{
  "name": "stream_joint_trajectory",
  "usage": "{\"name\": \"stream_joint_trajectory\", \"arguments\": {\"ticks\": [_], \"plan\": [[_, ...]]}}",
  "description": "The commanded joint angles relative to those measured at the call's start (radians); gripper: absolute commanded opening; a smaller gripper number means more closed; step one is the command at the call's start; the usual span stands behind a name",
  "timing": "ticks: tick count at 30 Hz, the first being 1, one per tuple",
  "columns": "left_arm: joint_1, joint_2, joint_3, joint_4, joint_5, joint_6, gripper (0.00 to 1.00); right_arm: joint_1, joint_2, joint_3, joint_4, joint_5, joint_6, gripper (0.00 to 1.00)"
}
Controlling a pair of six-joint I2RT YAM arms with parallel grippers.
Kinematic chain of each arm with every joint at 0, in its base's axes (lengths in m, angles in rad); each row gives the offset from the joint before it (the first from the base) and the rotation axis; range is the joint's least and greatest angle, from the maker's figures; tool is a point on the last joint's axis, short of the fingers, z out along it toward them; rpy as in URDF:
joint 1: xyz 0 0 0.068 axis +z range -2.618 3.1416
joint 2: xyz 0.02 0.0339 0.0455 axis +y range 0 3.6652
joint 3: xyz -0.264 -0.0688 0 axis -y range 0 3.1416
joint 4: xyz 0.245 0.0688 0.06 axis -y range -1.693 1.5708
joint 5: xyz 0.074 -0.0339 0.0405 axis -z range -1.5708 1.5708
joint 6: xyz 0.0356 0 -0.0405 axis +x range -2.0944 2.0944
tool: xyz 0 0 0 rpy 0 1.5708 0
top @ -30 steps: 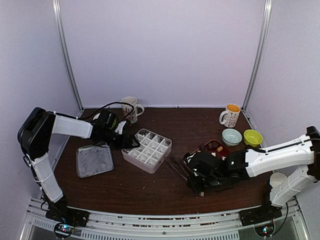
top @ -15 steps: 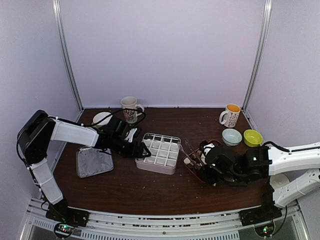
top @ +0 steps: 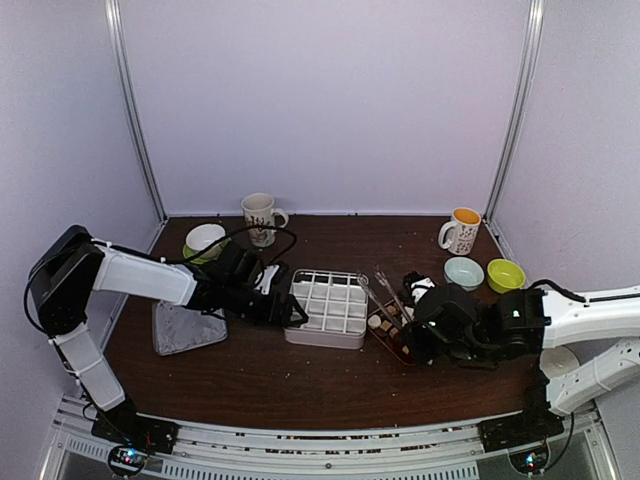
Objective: Pack the chocolate
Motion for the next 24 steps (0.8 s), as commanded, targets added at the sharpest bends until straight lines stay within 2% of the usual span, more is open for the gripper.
{"name": "stream_joint_trajectory", "arguments": {"ticks": [1,12,21,24], "plan": [[-0.006,-0.106,-0.047,0.055,-0.058,-0.030,0.88,0.002,0.043,0.057,0.078,-0.016,-0.038,0.33],[0.009,-0.253,-0.088,0.000,-0.207,-0.033,0.89,0.002,0.225,0.106,0.268,-0.024,-0.093,0.33],[0.025,-0.270,-0.103,-0.007,-0.245,-0.033,0.88,0.002,0.395,0.144,0.360,-0.039,-0.095,0.33],[0.025,-0.269,-0.102,-0.009,-0.244,-0.025,0.88,0.003,0.433,0.148,0.372,-0.054,-0.084,0.36]]}}
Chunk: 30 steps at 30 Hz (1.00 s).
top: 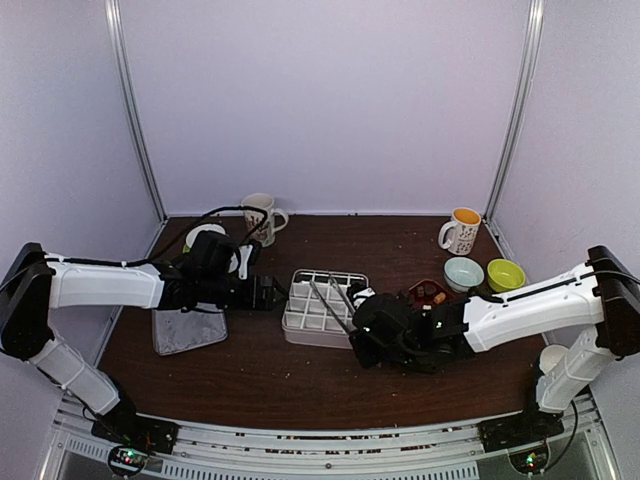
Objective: Pack the chocolate
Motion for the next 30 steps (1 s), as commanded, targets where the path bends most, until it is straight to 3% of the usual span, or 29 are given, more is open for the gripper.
{"name": "stream_joint_trajectory", "arguments": {"ticks": [1,30], "plan": [[0.007,-0.019,-0.012,0.016,-0.018,0.009,0.88,0.002,0.041,0.029,0.050,-0.011,0.013,0.37],[0.007,-0.005,-0.022,0.012,-0.016,0.018,0.88,-0.043,0.184,0.205,-0.157,-0.077,0.032,0.63]]}}
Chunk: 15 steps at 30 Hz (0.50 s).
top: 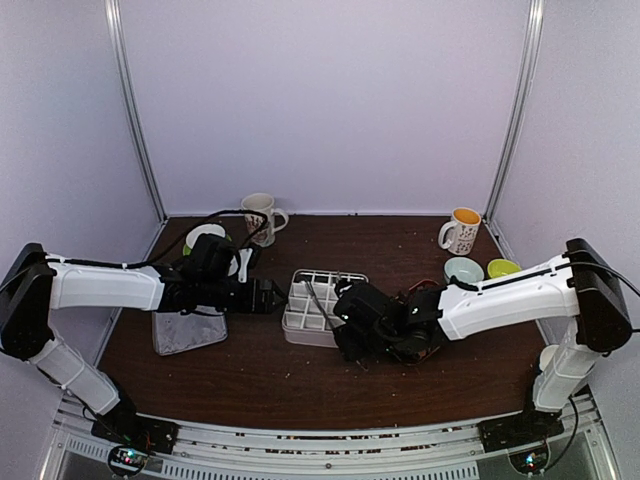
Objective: Pack the chocolate
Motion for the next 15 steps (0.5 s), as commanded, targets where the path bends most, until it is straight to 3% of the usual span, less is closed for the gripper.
{"name": "stream_joint_trajectory", "arguments": {"ticks": [1,9,15], "plan": [[0.007,-0.003,-0.002,0.011,-0.010,0.015,0.88,-0.004,0.058,0.066,-0.075,-0.019,0.001,0.63],[0.007,-0.005,-0.004,0.005,-0.022,0.013,0.88,-0.004,0.105,0.116,-0.123,-0.016,0.010,0.50],[0.007,-0.063,-0.013,-0.044,-0.107,0.025,0.88,-0.003,0.008,0.064,-0.068,0.020,0.003,0.41]]}}
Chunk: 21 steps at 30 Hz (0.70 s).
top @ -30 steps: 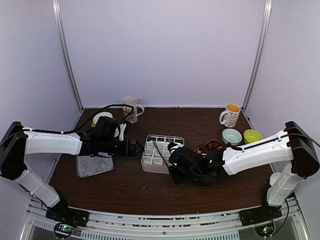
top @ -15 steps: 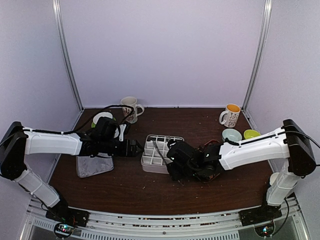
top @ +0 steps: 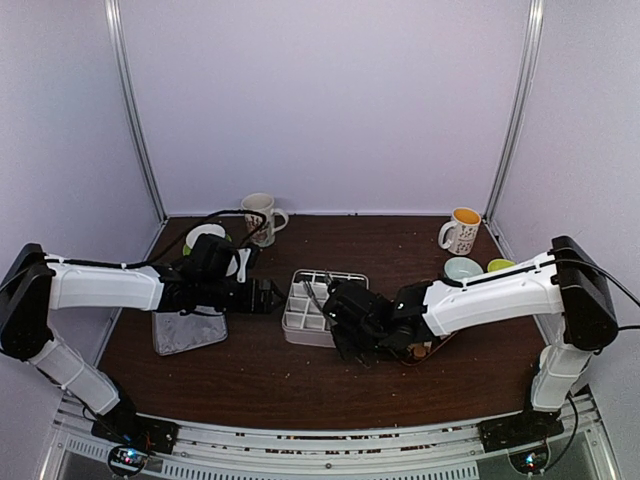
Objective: Pack the chocolate
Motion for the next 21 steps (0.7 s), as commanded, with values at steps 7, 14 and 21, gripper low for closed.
{"name": "stream_joint_trajectory", "arguments": {"ticks": [7,14,21], "plan": [[0.007,-0.168,-0.018,-0.161,-0.266,0.055,0.93,0.001,-0.214,-0.068,0.022,0.054,-0.015,0.37],[0.008,-0.391,-0.092,-0.189,-0.447,0.156,0.98,0.000,-0.354,-0.131,0.036,0.098,-0.042,0.37],[0.018,-0.533,-0.108,-0.242,-0.615,0.247,0.98,-0.006,-0.445,-0.139,-0.070,0.112,-0.036,0.37]]}}
